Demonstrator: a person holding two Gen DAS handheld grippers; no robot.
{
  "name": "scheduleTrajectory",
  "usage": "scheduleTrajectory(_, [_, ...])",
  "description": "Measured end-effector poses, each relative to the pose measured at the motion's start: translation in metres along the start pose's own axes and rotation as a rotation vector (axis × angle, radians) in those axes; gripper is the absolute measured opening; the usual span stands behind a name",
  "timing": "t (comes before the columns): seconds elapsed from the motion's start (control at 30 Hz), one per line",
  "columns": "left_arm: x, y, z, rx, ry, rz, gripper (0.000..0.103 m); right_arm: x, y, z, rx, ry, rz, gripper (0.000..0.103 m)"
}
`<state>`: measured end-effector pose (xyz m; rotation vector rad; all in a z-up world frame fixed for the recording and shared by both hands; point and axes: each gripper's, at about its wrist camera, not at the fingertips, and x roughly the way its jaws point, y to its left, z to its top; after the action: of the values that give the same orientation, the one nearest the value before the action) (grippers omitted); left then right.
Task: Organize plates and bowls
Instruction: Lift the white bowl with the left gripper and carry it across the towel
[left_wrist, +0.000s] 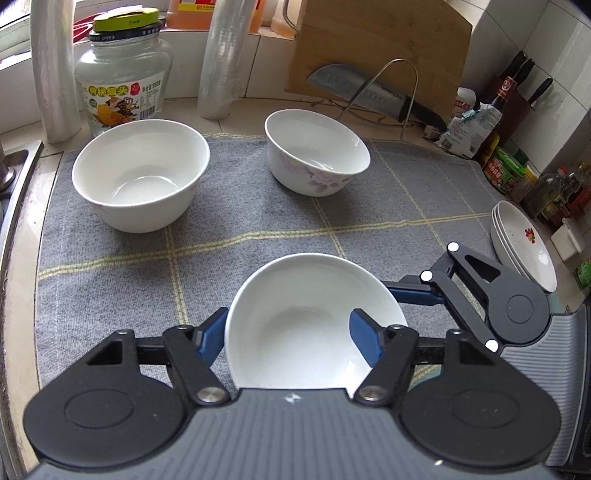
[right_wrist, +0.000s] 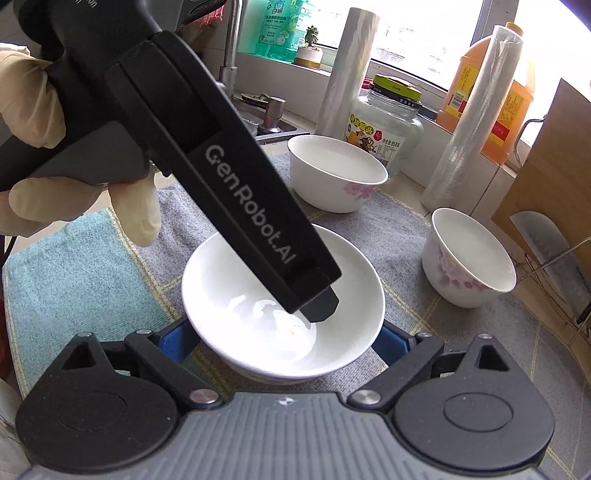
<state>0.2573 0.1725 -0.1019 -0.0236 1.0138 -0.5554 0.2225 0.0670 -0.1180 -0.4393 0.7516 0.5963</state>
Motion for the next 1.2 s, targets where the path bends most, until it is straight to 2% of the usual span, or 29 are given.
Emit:
scheduleTrajectory(0.23, [0.002,0.005,0.001,-0.033,0.008,-0.026,0.069,0.001,0.003,-0.004,-0.028,0.004,-0.012,0.099])
scheduleTrajectory(0.67, [-0.005,0.000,0.006,-0.013,0.002,-0.024,0.069,-0.008,0.002,0.002,0.002,-0.003,-0.006,0.097])
scheduleTrajectory(1.0, [-0.012,-0.014,0.010,0.003,-0.016,-0.027,0.069,-0.026,-0.002,0.000,0.014,-0.019,-0.015,0.097])
scheduleTrajectory(1.2, [-0.004,-0.033,0.016,0.029,-0.005,-0.049,0.069,-0.038,-0.012,-0.013,0.036,-0.012,-0.039,0.097])
